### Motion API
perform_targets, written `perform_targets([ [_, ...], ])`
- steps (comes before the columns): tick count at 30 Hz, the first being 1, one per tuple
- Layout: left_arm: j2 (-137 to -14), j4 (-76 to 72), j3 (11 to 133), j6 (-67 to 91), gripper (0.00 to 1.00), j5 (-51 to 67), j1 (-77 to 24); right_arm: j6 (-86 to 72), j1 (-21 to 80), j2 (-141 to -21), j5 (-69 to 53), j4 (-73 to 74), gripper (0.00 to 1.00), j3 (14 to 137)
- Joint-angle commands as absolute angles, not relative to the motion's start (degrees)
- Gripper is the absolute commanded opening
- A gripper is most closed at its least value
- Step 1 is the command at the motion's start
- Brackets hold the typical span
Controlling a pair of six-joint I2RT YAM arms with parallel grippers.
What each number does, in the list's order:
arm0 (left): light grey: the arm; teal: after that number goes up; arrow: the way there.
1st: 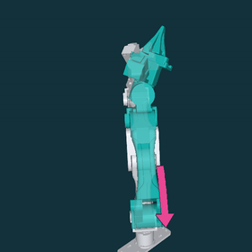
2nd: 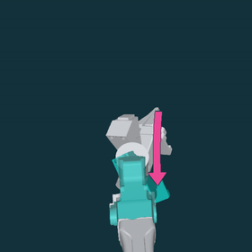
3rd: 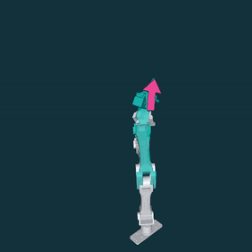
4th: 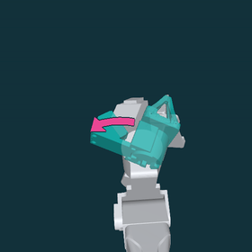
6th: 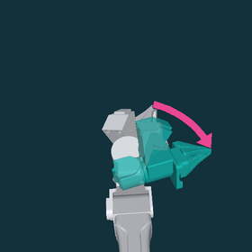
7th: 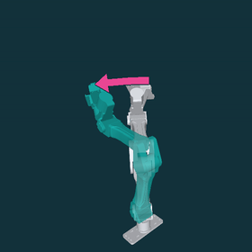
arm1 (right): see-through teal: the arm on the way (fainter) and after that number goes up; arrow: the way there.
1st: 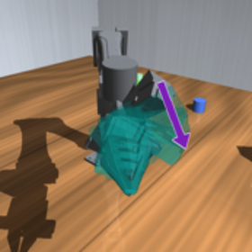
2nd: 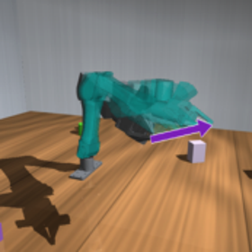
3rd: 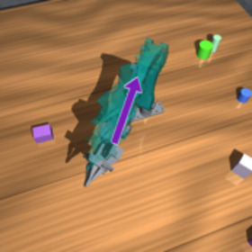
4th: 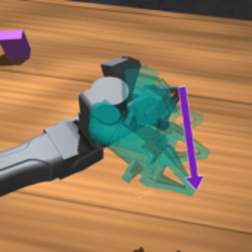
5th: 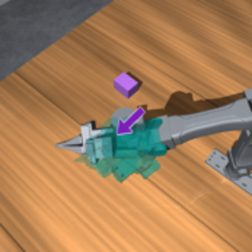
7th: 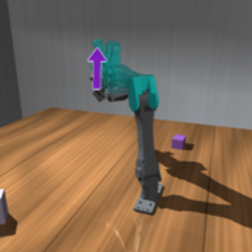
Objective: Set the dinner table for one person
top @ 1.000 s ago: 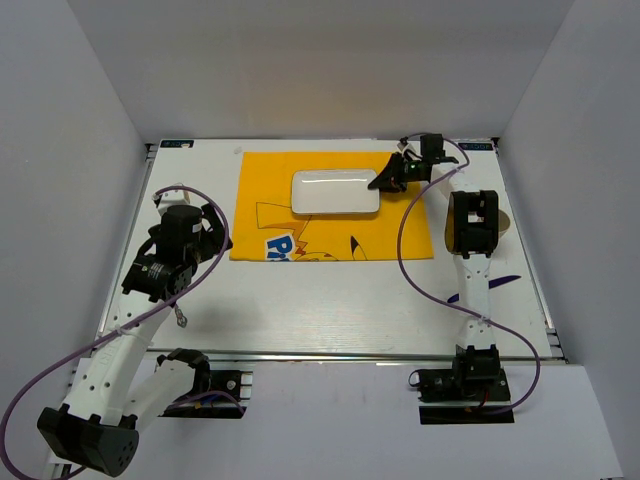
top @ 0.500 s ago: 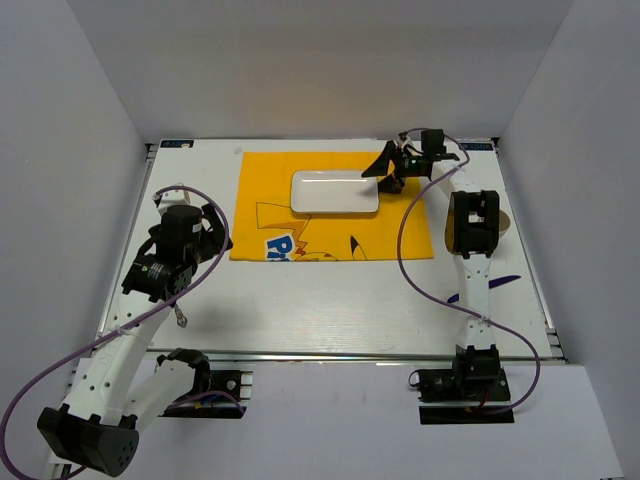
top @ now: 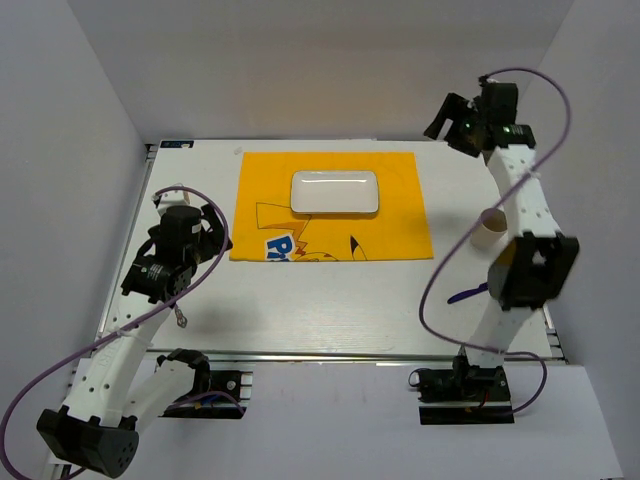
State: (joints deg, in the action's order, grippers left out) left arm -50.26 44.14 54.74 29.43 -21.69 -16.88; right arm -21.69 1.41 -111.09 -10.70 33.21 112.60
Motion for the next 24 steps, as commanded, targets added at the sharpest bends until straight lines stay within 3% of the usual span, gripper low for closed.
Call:
perform_targets([
  [1,-49.22,43.77,54.84,29.62,0.98,-22.32,-16.61,-20.13,1.06,-96.57,7.03,31.94,0.89,97.95],
  [3,-49.48,43.59,54.67,29.53,0.98,-21.89,-16.61,-19.42,0.62,-91.17,3.52,29.71,0.89,87.48],
  [7,-50.71,43.59,54.76,29.53,0.98,-21.09,-16.61,-21.53,0.7,-82.98,13.78,33.22,0.89,79.21],
  [12,-51.15,43.24,54.76,29.0,0.98,-19.87,-16.61,-21.8,-2.46,-79.89,14.94,29.45,0.89,69.01],
  [24,-53.52,42.01,54.32,27.69,0.98,-16.44,-16.61,-21.27,-5.62,-90.17,14.33,29.0,0.89,73.73],
])
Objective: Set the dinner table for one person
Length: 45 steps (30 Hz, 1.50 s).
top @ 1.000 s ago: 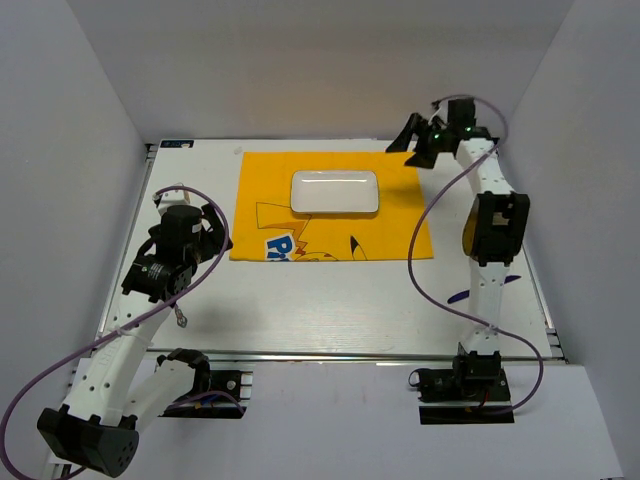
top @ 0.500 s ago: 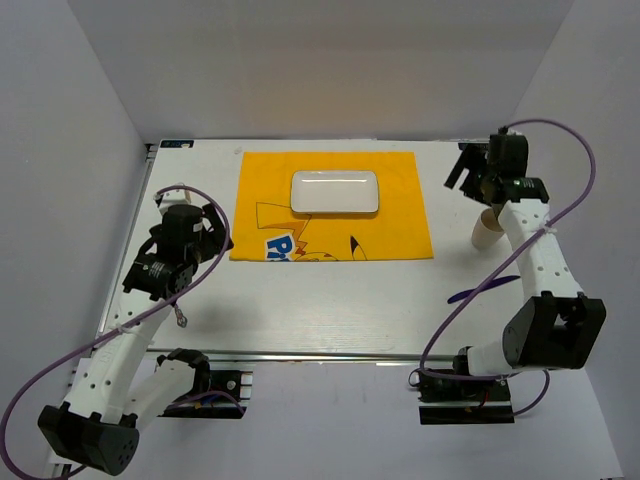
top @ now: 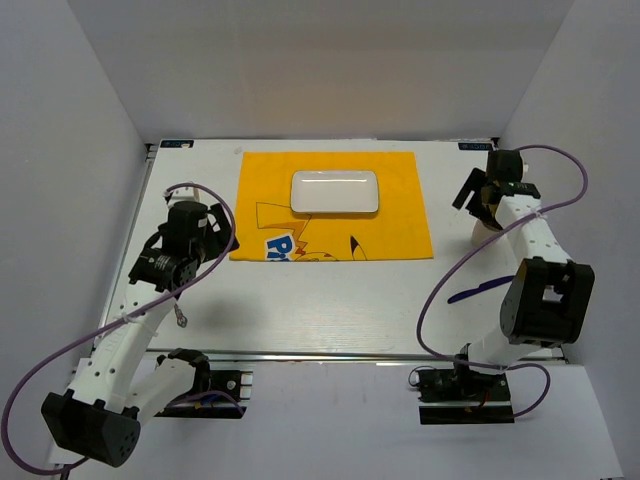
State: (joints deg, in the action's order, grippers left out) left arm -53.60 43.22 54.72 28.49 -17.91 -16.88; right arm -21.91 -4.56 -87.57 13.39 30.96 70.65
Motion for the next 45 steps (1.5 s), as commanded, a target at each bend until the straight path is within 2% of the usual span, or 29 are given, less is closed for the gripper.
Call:
perform_targets([
  [1,-53.79,41.92,54.32,27.6,0.98,-16.26,-16.61,-21.36,-6.06,-91.83,14.5,29.09,0.88,74.09],
  [3,-54.14,41.92,54.4,27.6,0.98,-16.0,-16.61,-21.09,-6.41,-92.72,14.33,27.35,0.87,73.57],
  [6,-54.75,41.84,54.4,27.42,0.98,-15.47,-16.61,-21.01,-6.77,-94.21,15.11,26.45,0.8,73.65],
  [7,-54.84,41.84,54.49,27.42,0.98,-15.38,-16.61,-21.01,-6.85,-94.91,14.94,26.54,0.71,73.83],
  [11,-54.49,41.75,54.4,27.42,0.98,-15.38,-16.61,-21.18,-6.77,-96.5,15.9,26.28,0.54,73.48],
  [14,-54.4,41.57,54.23,27.16,0.98,-15.21,-16.61,-21.01,-6.59,-96.24,16.78,26.28,0.19,73.04],
  [18,-54.58,41.75,54.4,27.16,0.98,-15.38,-16.61,-21.01,-6.68,-96.33,18.02,26.89,0.17,73.39],
  [19,-54.58,41.75,54.32,27.16,0.98,-15.38,-16.61,-20.92,-6.68,-96.24,18.02,26.89,0.0,73.39],
  [28,-54.23,41.84,54.32,27.25,0.98,-15.38,-16.61,-18.73,-2.73,-93.95,14.86,28.21,0.0,80.14],
  [31,-54.23,41.66,54.32,27.33,0.98,-15.38,-16.61,-16.44,-0.27,-99.12,10.75,32.33,0.0,91.28],
  [35,-54.32,41.57,54.4,27.33,0.98,-15.21,-16.61,-10.48,4.04,-113.71,1.96,39.28,0.0,113.67],
  [39,-54.32,41.49,54.23,27.33,0.98,-15.38,-16.61,-8.97,7.46,-123.91,-3.24,40.61,0.0,127.3],
  [45,-54.76,41.4,54.23,27.25,0.98,-15.12,-16.61,-4.41,9.93,-129.9,-0.28,30.96,0.0,130.6],
])
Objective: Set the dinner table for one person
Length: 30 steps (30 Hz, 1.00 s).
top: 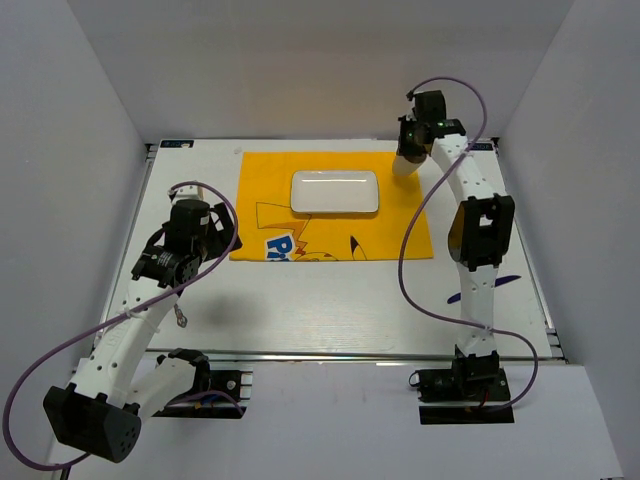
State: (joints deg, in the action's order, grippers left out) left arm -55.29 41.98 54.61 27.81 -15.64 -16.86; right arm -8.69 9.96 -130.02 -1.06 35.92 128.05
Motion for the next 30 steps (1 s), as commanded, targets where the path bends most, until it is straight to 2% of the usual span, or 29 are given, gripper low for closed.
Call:
perform_targets([
  [1,-54.84,41.31,54.23,27.25,0.98,-15.12,-16.61,-4.22,10.28,-131.56,2.69,31.11,0.0,131.74],
  [4,-54.84,41.66,54.32,27.25,0.98,-16.34,-16.61,-3.87,10.28,-137.09,4.13,35.77,0.0,140.88],
  [7,-55.19,41.66,54.32,27.25,0.98,-16.09,-16.61,-3.43,10.55,-136.67,3.26,32.36,0.0,136.34],
  [26,-56.69,41.66,54.49,26.98,0.98,-15.29,-16.61,-4.83,11.43,-140.45,0.97,29.09,0.0,137.9],
  [27,-56.6,41.66,54.41,26.98,0.98,-15.29,-16.61,-5.09,11.51,-140.45,0.97,28.66,0.03,137.9],
  [28,-56.69,41.75,54.4,26.9,0.98,-15.29,-16.61,-5.27,11.51,-140.54,0.97,28.57,0.19,137.9],
  [29,-56.69,41.66,54.4,26.89,0.98,-15.21,-16.61,-5.19,12.04,-140.54,0.62,28.3,0.25,137.9],
  [30,-56.69,41.66,54.4,26.98,0.98,-15.03,-16.61,-5.27,11.69,-140.45,0.62,27.95,0.36,137.99],
])
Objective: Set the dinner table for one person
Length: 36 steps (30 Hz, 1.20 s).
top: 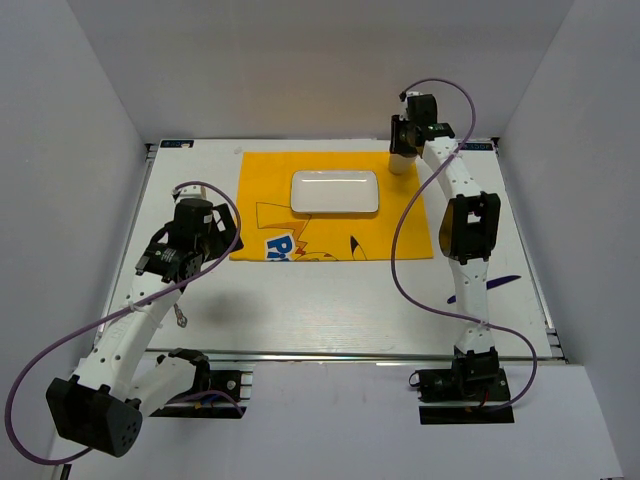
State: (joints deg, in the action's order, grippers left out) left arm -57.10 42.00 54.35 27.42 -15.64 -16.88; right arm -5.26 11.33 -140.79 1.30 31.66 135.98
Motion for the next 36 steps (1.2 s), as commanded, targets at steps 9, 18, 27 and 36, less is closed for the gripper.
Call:
perform_targets([
  [9,-56.43,41.48,54.23,26.72,0.98,-14.59,-16.61,-7.2,11.43,-136.16,2.37,26.37,0.89,139.05],
  [18,-55.55,43.77,54.93,28.65,0.98,-19.07,-16.61,-21.52,8.53,-107.34,20.65,31.38,0.89,109.38],
  [27,-55.72,43.16,54.84,28.3,0.98,-16.27,-16.61,-41.26,3.25,-81.23,27.85,32.07,0.89,65.36],
  [36,-55.02,43.33,54.67,28.04,0.98,-15.82,-16.61,-61.43,2.28,-64.08,27.5,26.28,0.89,39.13],
])
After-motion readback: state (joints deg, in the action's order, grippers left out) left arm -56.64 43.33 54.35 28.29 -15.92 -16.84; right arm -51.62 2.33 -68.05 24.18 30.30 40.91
